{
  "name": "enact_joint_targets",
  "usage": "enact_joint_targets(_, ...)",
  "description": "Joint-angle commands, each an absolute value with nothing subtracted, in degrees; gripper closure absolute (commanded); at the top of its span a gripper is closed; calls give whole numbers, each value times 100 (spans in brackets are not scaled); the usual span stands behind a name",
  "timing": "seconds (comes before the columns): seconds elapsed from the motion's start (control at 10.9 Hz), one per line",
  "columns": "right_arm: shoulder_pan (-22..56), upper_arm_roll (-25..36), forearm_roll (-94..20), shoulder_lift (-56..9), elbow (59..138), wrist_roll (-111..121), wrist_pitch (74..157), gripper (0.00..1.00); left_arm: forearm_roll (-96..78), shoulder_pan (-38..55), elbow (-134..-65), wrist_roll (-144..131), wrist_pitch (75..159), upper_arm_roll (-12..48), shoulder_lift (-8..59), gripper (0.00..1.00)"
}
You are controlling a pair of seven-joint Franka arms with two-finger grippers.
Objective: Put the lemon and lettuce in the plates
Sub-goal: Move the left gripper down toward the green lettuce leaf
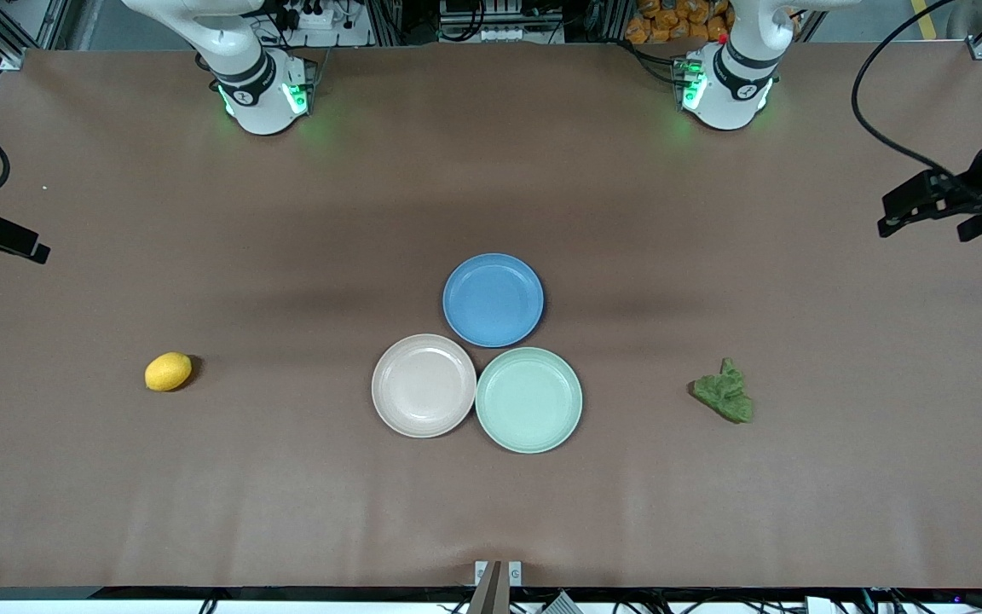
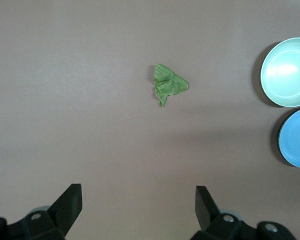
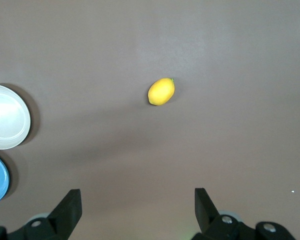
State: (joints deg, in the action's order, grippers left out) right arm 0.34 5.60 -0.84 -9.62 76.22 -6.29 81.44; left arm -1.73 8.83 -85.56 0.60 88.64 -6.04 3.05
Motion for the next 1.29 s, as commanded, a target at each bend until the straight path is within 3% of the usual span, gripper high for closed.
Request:
enact_joint_targets(0.0, 9, 519, -53, -817, 7778, -642, 8191, 0, -237, 949, -8481, 105, 8946, -607, 614, 0)
enact_joint_targets(0.64, 9, 519, -53, -817, 7778, -642, 8191, 0, -308, 1099, -8709, 114, 10202, -502, 1897, 0)
enact_joint_targets(0.92, -17, 527, -79, -852, 7796, -633, 8209, 0, -299, 1107, -9210, 114, 11107, -413, 2135, 0)
enact_joint_targets(1.19, -79, 536, -97, -879, 7980, -633, 8411, 0, -290, 1099, -9264, 132, 11565, -413, 2539, 0)
